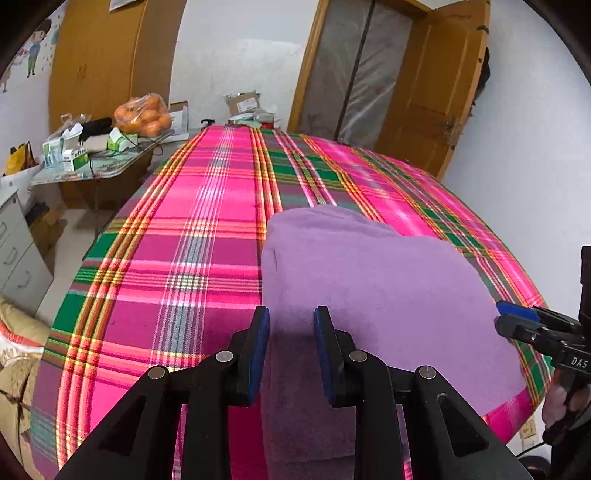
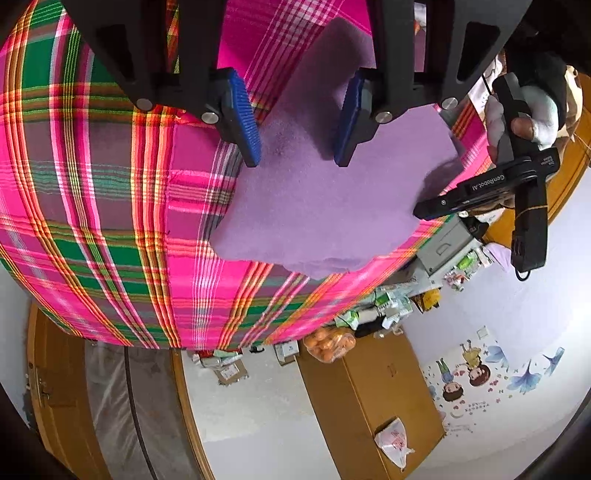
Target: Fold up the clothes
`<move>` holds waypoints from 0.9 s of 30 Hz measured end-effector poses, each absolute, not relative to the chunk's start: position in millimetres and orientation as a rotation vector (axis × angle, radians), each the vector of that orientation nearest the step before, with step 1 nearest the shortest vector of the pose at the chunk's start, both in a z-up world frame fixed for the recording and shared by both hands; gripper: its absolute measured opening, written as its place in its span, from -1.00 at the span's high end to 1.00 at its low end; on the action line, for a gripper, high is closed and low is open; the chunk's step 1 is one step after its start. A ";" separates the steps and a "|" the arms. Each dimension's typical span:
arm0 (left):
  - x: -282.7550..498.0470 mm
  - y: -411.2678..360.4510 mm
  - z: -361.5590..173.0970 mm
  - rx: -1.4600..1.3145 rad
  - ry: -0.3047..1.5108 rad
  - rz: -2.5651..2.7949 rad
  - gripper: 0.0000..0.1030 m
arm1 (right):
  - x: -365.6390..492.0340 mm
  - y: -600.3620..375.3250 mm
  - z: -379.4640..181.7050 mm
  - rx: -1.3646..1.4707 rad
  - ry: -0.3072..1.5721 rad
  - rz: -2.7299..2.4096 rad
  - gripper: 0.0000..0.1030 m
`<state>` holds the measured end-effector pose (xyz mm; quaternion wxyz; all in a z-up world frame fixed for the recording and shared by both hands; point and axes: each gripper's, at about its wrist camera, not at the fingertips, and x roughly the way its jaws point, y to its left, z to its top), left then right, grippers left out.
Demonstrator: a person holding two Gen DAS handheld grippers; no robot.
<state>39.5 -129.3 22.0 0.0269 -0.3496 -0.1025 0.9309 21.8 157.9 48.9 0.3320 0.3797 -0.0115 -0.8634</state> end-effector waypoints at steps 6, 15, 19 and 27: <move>38.2 -128.6 17.2 -1.081 -0.304 2.869 0.48 | 20.9 156.2 46.6 0.997 -0.019 -2.256 0.17; 43.0 -129.2 20.2 -1.074 -0.310 2.874 0.47 | 24.5 156.4 50.3 1.004 -0.027 -2.269 0.17; 48.5 -131.5 24.1 -1.060 -0.312 2.888 0.47 | 22.2 163.6 50.9 1.016 -0.072 -2.265 0.17; 58.7 -140.5 28.1 -1.028 -0.340 2.905 0.47 | 17.0 180.2 50.3 1.041 -0.212 -2.245 0.17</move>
